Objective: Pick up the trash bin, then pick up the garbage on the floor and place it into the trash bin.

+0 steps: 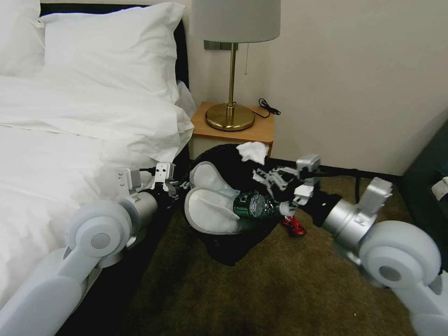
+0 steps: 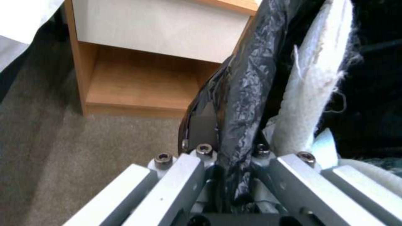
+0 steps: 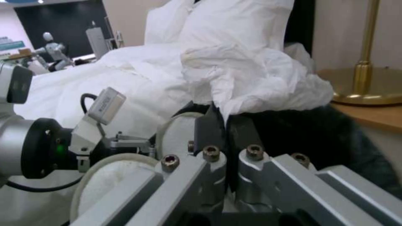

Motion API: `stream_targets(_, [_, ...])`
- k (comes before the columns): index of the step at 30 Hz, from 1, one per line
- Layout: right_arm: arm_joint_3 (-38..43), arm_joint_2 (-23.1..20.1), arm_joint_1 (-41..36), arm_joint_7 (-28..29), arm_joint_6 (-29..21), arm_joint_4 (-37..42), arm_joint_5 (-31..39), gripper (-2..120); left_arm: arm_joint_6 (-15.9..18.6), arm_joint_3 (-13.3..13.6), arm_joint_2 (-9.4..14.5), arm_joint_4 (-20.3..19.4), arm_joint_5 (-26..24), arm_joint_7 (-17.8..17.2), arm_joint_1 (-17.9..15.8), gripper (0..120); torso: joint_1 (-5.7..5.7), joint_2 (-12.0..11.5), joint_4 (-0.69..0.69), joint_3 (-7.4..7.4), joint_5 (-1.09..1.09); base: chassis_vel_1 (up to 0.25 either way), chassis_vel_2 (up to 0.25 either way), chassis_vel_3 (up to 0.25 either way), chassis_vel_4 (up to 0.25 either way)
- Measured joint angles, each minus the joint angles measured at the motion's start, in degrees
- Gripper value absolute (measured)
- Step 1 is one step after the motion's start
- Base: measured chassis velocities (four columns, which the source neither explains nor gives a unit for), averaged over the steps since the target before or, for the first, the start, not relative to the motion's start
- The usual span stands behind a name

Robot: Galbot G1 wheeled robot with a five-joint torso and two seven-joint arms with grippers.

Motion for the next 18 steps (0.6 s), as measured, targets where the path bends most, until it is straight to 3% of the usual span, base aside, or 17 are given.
stream_targets(9, [-5.46,2.06,2.93,-0.41,-0.33,-2.03,-1.70,0,0.00,0.47,-0.67,0.48,0.51,0.44,-0.63,1,0.00,0.00,-0.01,0.00,-0.01,0.000,0.000,0.000,0.000])
stream_targets(18, [-5.89,3.04,3.50,-0.72,-0.95,-1.92,-1.77,32,0.00,0.72,-1.31,0.78,1.01,0.74,-0.63,1,0.00,0.00,-0.01,0.00,-0.01,0.000,0.000,0.000,0.000])
